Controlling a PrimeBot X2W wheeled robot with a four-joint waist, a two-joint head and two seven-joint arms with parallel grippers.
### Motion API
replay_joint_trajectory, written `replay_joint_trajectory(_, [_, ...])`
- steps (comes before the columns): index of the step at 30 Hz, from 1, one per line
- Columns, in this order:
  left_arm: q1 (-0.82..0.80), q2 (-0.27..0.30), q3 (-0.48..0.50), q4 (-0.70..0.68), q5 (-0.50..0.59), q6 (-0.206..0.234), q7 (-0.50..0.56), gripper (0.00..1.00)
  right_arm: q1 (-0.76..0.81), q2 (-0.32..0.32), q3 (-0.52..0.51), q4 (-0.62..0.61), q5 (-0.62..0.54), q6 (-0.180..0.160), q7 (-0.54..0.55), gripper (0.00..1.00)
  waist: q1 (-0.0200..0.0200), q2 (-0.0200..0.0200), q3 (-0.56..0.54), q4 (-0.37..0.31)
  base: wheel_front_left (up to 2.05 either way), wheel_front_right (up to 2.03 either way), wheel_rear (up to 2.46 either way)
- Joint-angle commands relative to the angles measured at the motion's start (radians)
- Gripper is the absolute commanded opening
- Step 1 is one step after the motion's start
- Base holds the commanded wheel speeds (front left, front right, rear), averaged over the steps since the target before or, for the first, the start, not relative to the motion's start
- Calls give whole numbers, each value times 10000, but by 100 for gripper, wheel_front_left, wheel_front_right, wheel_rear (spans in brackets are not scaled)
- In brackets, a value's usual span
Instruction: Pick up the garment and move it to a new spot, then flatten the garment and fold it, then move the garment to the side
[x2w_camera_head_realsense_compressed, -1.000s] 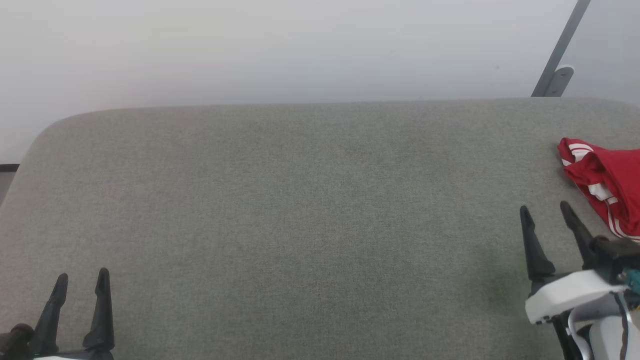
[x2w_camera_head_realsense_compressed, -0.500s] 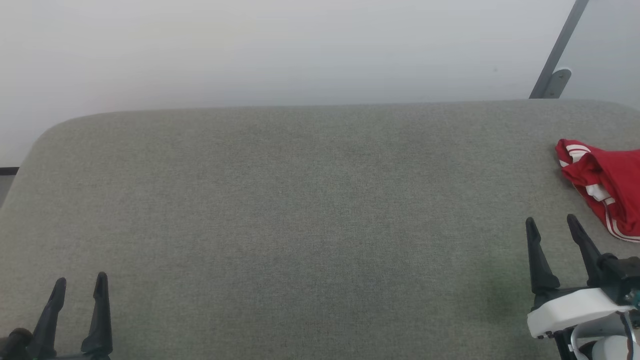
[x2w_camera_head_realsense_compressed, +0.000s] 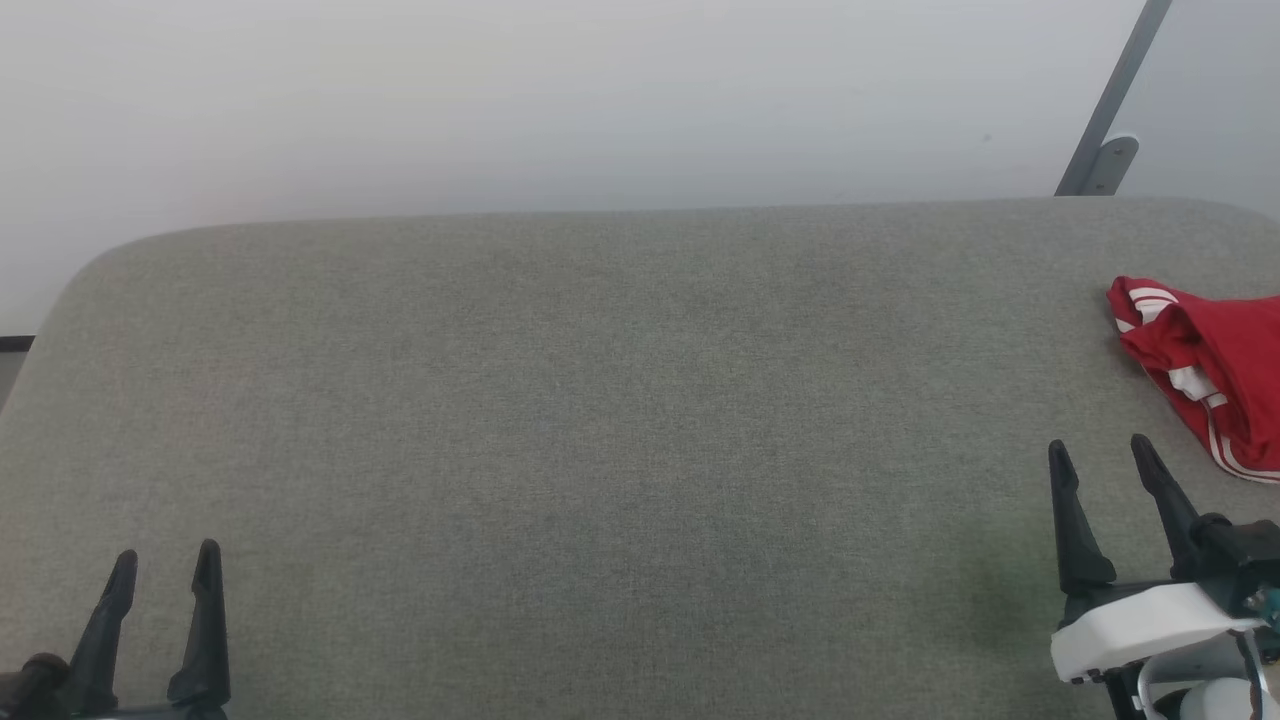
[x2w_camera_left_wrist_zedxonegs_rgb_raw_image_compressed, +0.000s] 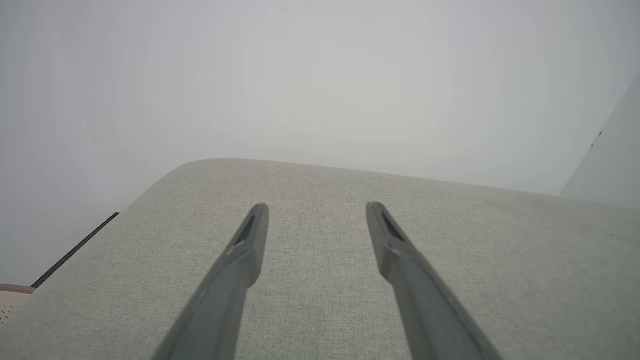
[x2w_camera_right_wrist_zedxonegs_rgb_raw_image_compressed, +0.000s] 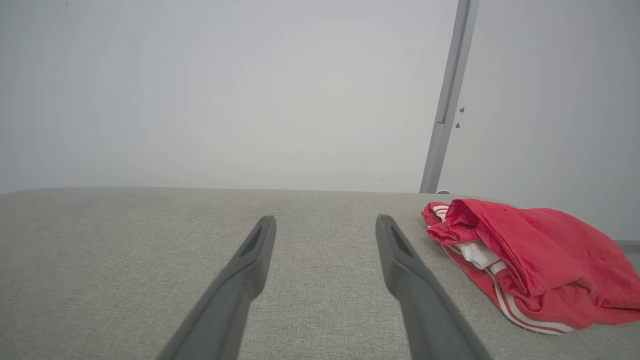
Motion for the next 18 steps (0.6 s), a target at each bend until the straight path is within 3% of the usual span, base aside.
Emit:
replay_joint_trajectory(1, [67,-4,13,-61,37,-25,-44,100,51,44,-1,-42,-46,-19,-43,100,0,0,-3,9,0,0,0])
replay_joint_trajectory(5, [50,-54,87,-137,69,-23,-44,100,79,71,52,6,-89,-19,-43,100,0,0,-12,35,0,0,0])
replay_joint_trajectory(6, [-1,-59,59,-103,16,0,1,0,9,54,40,16,-56,0,0,0,0,0,-14,35,0,0,0])
replay_joint_trajectory(10, [-15,-335,-39,217,-115,4,55,0,130,172,11,344,83,0,83,0,0,0,-18,37,0,0,0])
replay_joint_trajectory(18, [-287,-523,-91,364,-1261,1,421,0,20,247,-47,383,1483,-1,486,0,0,0,-34,50,0,0,0])
